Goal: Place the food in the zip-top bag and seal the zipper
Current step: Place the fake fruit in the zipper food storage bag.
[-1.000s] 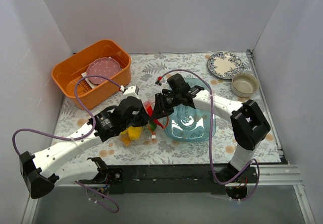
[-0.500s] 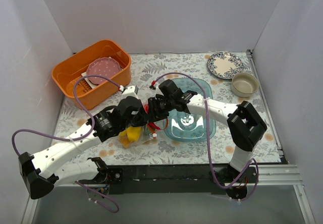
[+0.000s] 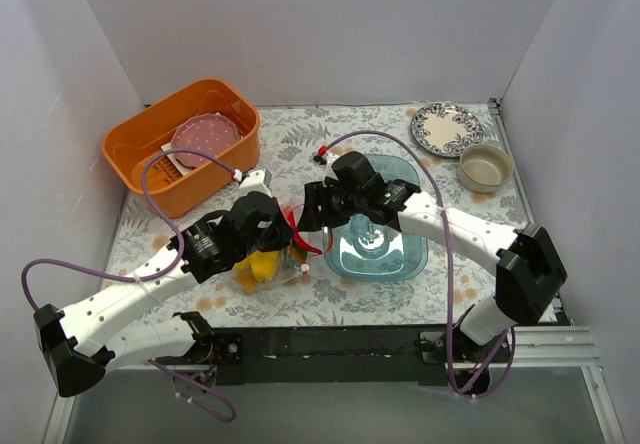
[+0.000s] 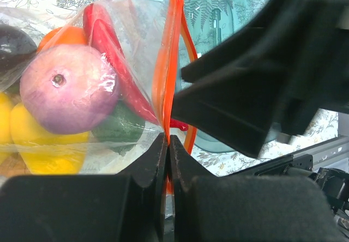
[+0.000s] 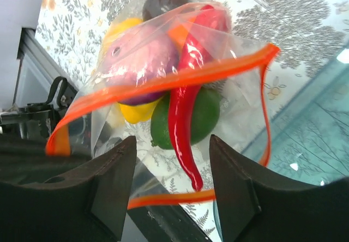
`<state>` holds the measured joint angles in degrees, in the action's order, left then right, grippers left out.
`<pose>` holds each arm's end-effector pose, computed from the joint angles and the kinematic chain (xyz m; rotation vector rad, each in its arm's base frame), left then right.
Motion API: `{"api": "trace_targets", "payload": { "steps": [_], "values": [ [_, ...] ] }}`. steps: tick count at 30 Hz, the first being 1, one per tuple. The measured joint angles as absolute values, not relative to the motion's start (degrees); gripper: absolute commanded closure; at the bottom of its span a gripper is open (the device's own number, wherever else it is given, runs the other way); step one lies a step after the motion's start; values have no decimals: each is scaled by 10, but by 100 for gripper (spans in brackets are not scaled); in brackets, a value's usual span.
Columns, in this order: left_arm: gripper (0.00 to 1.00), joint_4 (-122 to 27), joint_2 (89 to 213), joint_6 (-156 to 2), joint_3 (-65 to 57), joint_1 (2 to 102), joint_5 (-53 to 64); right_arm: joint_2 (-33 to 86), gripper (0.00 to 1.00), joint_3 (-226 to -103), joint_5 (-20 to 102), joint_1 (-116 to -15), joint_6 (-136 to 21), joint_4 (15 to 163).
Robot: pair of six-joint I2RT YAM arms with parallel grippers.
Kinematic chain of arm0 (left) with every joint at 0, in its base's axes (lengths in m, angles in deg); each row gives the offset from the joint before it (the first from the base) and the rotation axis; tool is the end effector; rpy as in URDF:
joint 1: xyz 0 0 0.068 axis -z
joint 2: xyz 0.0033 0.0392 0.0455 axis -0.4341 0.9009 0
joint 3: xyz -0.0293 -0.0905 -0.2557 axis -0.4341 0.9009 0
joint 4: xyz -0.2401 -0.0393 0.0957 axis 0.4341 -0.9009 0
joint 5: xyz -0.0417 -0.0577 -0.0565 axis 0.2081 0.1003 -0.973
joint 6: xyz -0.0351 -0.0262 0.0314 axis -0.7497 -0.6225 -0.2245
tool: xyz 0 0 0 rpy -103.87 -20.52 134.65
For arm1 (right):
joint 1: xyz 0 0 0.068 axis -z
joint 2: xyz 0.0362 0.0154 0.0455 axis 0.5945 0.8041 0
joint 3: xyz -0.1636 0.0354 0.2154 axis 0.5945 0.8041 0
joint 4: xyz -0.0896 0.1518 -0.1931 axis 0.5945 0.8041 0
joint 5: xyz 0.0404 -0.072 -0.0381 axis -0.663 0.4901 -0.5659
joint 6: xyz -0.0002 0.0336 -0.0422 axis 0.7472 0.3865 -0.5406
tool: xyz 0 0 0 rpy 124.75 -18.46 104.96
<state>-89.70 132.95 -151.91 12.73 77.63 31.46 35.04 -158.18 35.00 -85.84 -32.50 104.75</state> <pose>0.1347 -0.1541 0.3162 -0.8767 2.2673 -0.8715 0.2251 0.2755 0.2816 -0.5102 2.3522 1.0017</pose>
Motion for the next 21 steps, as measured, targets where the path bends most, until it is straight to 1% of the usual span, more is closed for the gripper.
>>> {"api": "trace_targets", "payload": {
  "steps": [2,6,8,14,21],
  "values": [
    [100,-897,1329,-1520,127,776,315,317,39,-1566,370,-857,-324,1046],
    [100,-897,1326,-1520,127,776,316,270,46,-1529,415,-852,-311,1049],
    [100,-897,1326,-1520,127,776,316,256,47,-1509,440,-849,-300,1050],
    [100,-897,1325,-1520,127,776,316,246,47,-1460,464,-838,-280,1056],
    [100,-897,1325,-1520,127,776,316,257,50,-1439,442,-829,-264,1026]
  ]
}}
